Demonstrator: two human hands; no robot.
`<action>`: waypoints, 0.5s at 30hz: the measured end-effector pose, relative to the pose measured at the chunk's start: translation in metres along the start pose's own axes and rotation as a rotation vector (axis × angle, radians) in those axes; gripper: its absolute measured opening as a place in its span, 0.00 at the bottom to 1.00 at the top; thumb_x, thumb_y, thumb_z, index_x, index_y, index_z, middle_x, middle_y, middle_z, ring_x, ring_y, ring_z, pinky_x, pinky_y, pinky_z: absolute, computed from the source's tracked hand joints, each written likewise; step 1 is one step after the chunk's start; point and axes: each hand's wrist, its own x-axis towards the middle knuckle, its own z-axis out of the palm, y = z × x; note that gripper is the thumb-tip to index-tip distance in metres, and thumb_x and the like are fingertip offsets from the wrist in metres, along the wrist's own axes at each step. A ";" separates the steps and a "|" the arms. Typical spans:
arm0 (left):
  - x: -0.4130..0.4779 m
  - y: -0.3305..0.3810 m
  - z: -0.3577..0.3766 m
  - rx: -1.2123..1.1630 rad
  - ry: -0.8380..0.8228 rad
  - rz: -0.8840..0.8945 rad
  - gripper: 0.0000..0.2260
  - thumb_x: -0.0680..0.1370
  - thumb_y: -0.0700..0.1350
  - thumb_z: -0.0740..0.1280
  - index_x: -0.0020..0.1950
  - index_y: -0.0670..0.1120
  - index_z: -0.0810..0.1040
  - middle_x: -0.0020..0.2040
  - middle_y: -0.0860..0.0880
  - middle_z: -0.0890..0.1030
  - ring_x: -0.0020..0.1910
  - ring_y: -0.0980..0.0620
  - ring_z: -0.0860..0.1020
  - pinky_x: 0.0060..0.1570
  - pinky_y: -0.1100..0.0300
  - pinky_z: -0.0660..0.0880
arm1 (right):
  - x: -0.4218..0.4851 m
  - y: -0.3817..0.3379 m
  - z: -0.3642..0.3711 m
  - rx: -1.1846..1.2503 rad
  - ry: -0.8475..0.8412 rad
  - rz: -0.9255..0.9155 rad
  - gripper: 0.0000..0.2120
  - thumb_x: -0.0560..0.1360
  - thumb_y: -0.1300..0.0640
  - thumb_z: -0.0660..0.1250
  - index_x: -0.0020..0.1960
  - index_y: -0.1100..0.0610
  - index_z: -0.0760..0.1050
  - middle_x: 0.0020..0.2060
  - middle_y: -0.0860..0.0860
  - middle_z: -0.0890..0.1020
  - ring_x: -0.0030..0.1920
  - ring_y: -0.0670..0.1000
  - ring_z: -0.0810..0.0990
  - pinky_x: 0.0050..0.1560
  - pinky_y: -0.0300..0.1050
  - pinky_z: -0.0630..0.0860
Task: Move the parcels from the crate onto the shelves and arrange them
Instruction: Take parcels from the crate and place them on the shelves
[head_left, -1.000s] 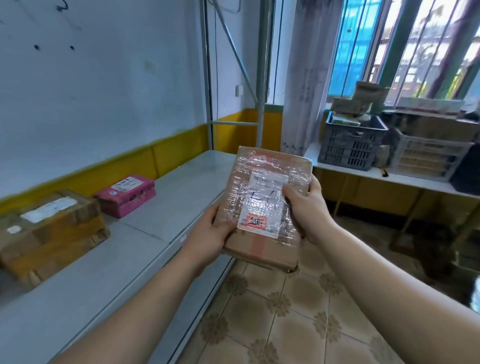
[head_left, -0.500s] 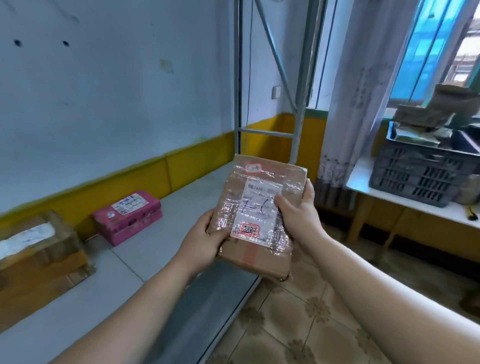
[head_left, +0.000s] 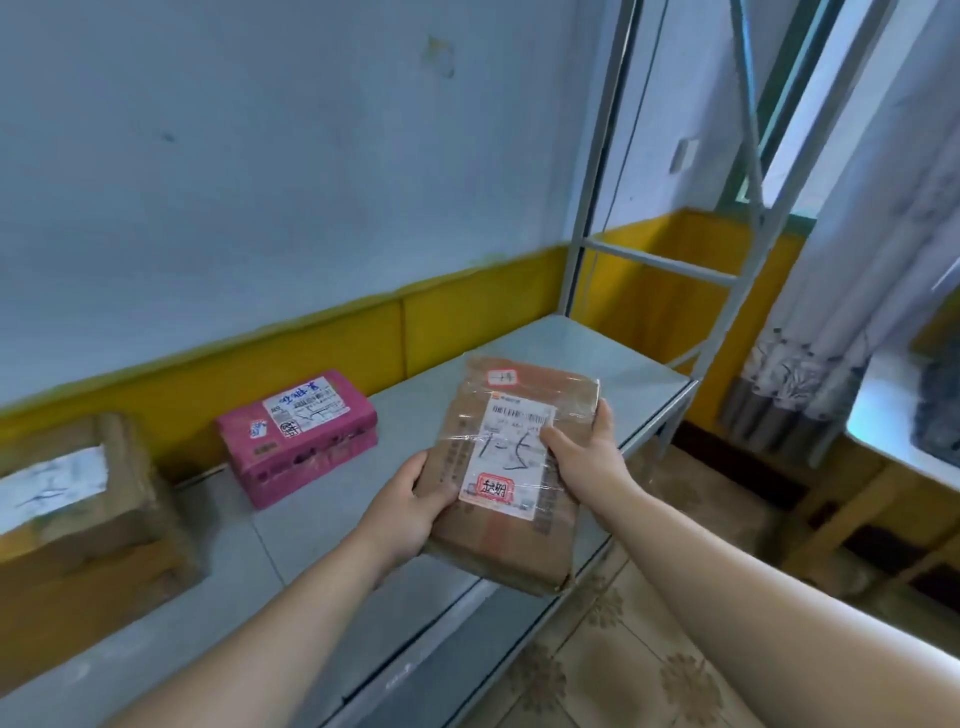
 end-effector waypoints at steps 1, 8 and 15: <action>0.006 -0.007 -0.003 0.009 0.018 -0.014 0.14 0.80 0.46 0.66 0.64 0.56 0.72 0.56 0.53 0.81 0.42 0.57 0.76 0.41 0.59 0.75 | 0.008 0.003 0.009 0.001 -0.037 0.024 0.34 0.79 0.53 0.67 0.76 0.43 0.51 0.57 0.49 0.81 0.42 0.46 0.82 0.42 0.43 0.77; 0.033 -0.027 -0.013 0.087 0.135 -0.074 0.21 0.79 0.43 0.68 0.71 0.52 0.68 0.58 0.57 0.74 0.55 0.58 0.73 0.44 0.75 0.67 | 0.065 0.026 0.052 -0.015 -0.186 0.167 0.24 0.78 0.55 0.69 0.65 0.44 0.56 0.48 0.47 0.79 0.43 0.50 0.82 0.44 0.49 0.81; 0.086 -0.024 0.001 0.109 0.278 -0.096 0.23 0.78 0.45 0.69 0.72 0.49 0.68 0.64 0.53 0.76 0.59 0.54 0.75 0.55 0.63 0.67 | 0.135 0.017 0.054 -0.407 -0.254 -0.127 0.40 0.75 0.45 0.69 0.79 0.47 0.50 0.78 0.53 0.58 0.75 0.58 0.63 0.73 0.57 0.65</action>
